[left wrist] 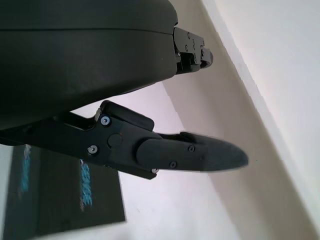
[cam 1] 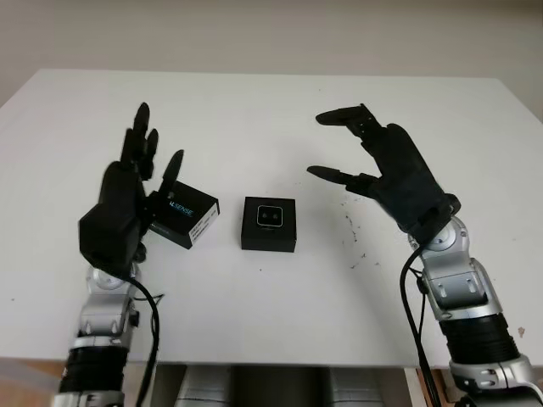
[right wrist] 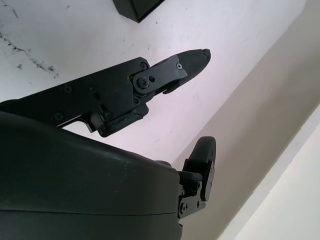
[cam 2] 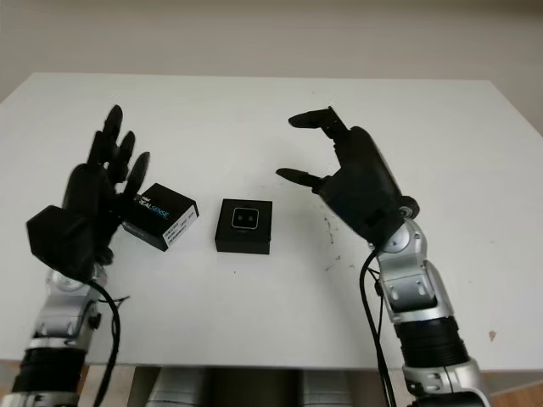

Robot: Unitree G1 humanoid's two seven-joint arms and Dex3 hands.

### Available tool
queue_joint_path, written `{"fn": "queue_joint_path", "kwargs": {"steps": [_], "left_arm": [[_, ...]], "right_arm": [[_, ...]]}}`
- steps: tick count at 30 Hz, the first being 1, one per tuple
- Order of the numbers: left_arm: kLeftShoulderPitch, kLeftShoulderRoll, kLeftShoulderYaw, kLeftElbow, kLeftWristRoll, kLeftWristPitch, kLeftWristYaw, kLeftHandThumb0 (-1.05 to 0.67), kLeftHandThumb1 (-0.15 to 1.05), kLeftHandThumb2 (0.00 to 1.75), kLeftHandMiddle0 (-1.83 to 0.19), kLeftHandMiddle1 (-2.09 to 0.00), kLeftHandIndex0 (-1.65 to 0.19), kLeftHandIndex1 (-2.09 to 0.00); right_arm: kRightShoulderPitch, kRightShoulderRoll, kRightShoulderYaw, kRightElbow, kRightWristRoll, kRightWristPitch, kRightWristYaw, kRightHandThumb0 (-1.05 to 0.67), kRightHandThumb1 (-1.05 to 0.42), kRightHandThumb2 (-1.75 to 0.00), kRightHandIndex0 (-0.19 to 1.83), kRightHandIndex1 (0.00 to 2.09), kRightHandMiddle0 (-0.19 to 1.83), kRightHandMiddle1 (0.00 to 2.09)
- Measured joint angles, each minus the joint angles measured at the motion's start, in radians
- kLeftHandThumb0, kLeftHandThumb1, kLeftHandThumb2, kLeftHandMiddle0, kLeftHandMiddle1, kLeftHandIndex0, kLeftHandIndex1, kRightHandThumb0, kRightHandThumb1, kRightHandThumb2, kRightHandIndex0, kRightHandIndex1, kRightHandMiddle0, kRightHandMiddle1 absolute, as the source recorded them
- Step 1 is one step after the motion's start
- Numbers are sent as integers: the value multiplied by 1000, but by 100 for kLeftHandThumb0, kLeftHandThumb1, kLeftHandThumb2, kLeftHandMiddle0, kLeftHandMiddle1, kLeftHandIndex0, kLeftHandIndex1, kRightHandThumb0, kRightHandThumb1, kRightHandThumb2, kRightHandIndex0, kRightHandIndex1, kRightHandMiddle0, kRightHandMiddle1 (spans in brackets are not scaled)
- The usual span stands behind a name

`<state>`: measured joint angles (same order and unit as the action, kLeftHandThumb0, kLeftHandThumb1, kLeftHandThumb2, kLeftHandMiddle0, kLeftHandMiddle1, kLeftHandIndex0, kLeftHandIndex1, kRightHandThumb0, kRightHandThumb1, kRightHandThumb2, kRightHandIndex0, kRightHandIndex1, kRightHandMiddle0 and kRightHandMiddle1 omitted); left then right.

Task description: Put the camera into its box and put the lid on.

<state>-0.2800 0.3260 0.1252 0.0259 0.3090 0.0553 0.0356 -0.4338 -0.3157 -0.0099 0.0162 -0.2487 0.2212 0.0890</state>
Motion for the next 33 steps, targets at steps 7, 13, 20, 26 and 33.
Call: {"fn": "queue_joint_path", "kwargs": {"steps": [7, 13, 20, 26, 33], "left_arm": [[56, 74, -170, -176, 384, 284, -59, -88, 104, 10, 17, -2, 13, -4], [56, 56, -237, -189, 453, 353, -78, -86, 104, 7, 19, 0, 16, -5], [56, 46, -283, -136, 454, 348, -76, -85, 104, 6, 19, 0, 16, -5], [56, 35, -300, -82, 437, 307, -47, -85, 104, 5, 19, 0, 12, -7], [41, 36, -296, -25, 393, 275, -37, -79, 99, 4, 19, -2, 3, -8]], "right_arm": [[-25, 17, -74, -1, 100, 28, -20, -47, -97, -6, 21, 5, -12, 117], [-35, 24, -114, -18, 133, 104, -57, -50, -103, -7, 21, 5, -11, 114], [-35, 23, -144, -59, 149, 150, -66, -49, -105, -9, 20, 4, -11, 110], [-34, 26, -146, -72, 155, 160, -80, -46, -105, -10, 17, 3, -11, 105], [-34, 26, -142, -82, 153, 194, -85, -45, -105, -9, 16, 3, -10, 101]]}}
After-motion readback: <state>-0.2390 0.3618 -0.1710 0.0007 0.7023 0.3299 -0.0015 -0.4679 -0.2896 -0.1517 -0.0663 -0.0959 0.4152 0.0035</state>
